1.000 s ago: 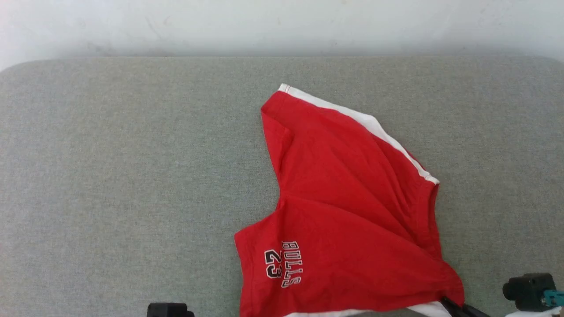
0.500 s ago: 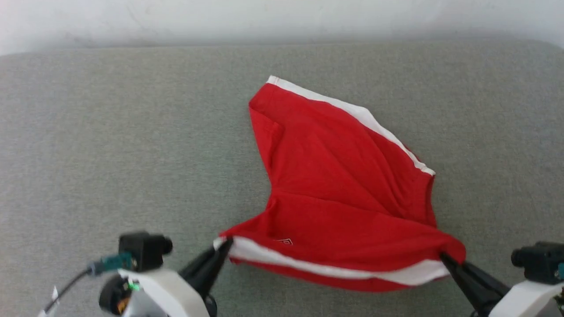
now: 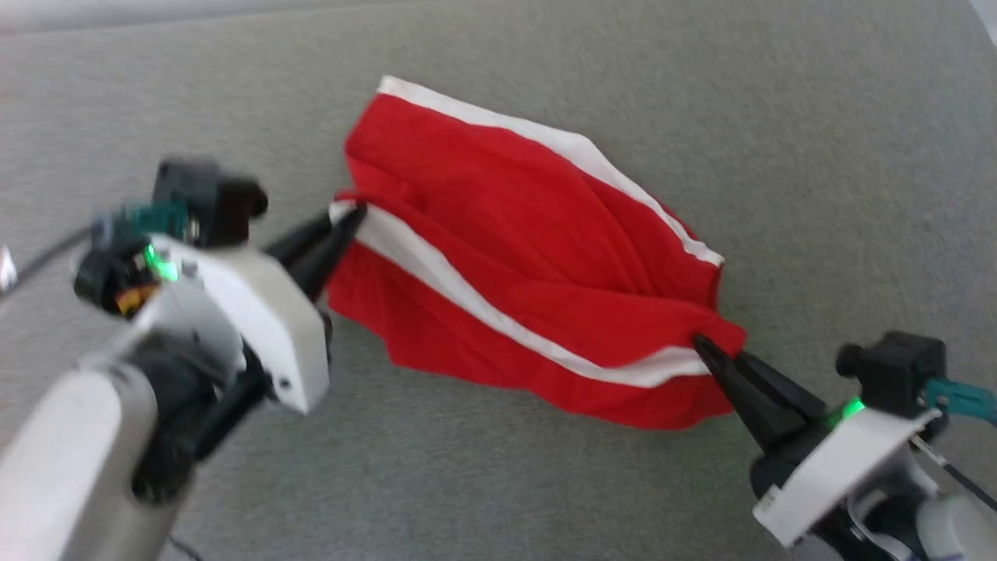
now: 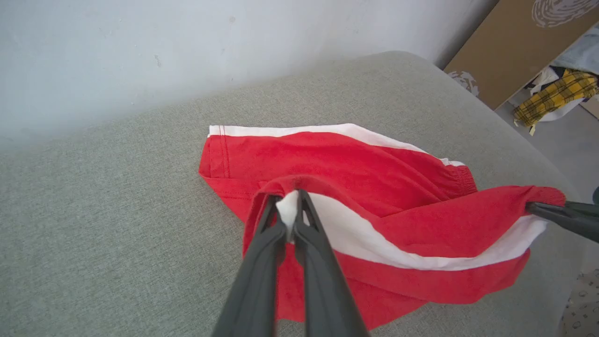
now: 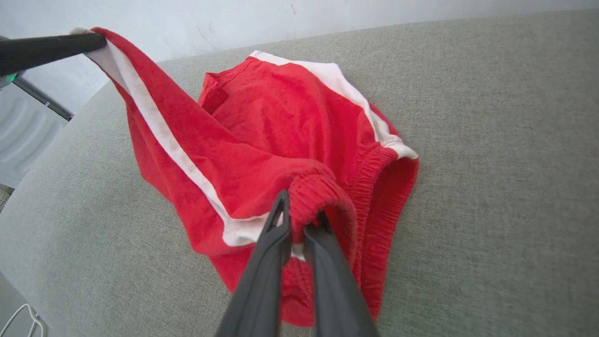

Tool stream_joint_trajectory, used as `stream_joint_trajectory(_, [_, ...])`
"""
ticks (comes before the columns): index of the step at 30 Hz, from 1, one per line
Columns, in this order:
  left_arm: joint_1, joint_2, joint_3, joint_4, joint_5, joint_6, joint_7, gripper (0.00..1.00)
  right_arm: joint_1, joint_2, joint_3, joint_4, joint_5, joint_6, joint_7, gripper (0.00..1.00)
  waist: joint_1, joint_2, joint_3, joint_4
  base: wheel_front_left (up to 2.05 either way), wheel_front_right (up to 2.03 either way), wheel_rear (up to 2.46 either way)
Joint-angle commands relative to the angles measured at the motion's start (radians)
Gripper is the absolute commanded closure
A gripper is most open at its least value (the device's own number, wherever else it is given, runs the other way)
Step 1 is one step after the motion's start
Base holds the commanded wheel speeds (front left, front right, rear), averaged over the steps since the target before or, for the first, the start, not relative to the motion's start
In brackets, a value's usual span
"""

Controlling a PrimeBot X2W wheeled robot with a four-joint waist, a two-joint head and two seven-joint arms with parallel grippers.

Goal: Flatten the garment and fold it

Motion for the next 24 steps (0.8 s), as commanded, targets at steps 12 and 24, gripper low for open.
stream_joint_trajectory(12, [-0.298, 0.018, -0.027, 0.14, 0.044, -0.051, 0.117, 1.0, -0.194, 0.015, 0.109, 0.057, -0.005, -0.001, -0.078, 1.0, -0.0003, 0.0, 0.163, -0.125, 0.0, 0.0, 0.0])
stream_joint_trajectory(24, [-0.456, 0.035, -0.017, 0.227, 0.083, -0.062, 0.132, 1.0, -0.312, 0.035, 0.084, 0.034, -0.018, -0.001, -0.107, 1.0, -0.0003, 0.0, 0.244, -0.139, 0.0, 0.0, 0.0])
